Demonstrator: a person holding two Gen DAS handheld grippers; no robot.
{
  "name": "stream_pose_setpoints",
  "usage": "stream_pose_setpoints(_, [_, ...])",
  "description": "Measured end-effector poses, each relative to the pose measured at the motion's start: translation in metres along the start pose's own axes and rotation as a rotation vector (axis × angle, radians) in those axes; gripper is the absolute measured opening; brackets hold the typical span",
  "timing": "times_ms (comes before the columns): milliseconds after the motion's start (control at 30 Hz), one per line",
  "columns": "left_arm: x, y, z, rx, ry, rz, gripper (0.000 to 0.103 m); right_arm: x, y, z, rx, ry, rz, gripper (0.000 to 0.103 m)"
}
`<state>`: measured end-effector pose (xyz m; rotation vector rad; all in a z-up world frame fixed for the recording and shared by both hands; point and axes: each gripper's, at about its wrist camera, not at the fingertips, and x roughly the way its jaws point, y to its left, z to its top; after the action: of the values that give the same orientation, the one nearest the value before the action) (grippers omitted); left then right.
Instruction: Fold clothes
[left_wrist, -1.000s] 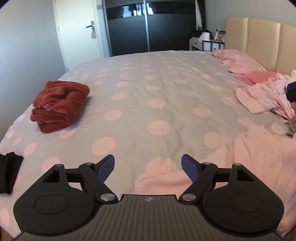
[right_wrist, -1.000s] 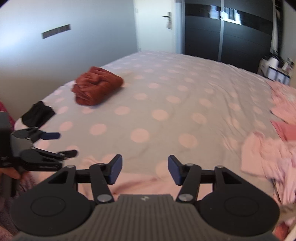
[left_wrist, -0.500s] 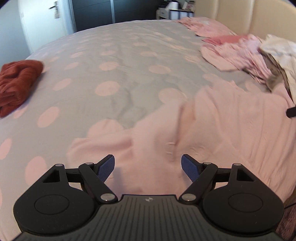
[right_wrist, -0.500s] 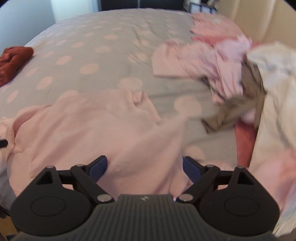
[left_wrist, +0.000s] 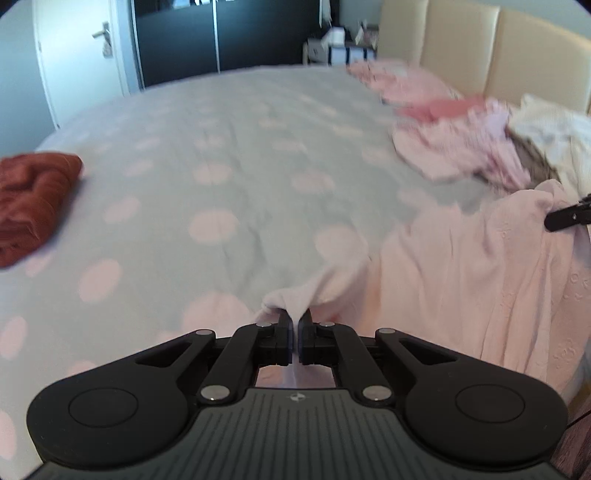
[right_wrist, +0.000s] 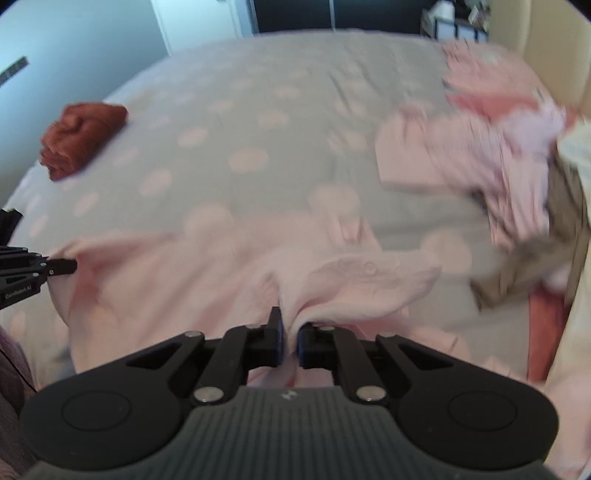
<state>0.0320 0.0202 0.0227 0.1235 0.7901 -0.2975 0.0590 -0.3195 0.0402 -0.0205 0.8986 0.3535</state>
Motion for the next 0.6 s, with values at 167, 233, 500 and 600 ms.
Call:
stream_pose_setpoints(167, [-0.037,0.015,0.023,-0.009,-0.102,0.031,0.001,-0.049,0.044,0.069,-0.120,-0.152,0.097,0.008])
stream_pose_setpoints(233, [-0.055,0.024,0.029,-0.032,-0.160,0.060,0.001,-0.069,0.064,0.091,-0.171,-0.210,0.135,0.008])
stream_pose_setpoints(500, [-0.138,0.062,0.056,-0.107,-0.334,0.087,0.001,-0.127,0.111,0.160,-0.254,-0.401,0.202,0.008])
stream_pose_setpoints(600, [-0.139,0.072,0.060,-0.102,-0.312,0.090,0.001,-0.105,0.107,0.176,-0.224,-0.353,0.121,0.008])
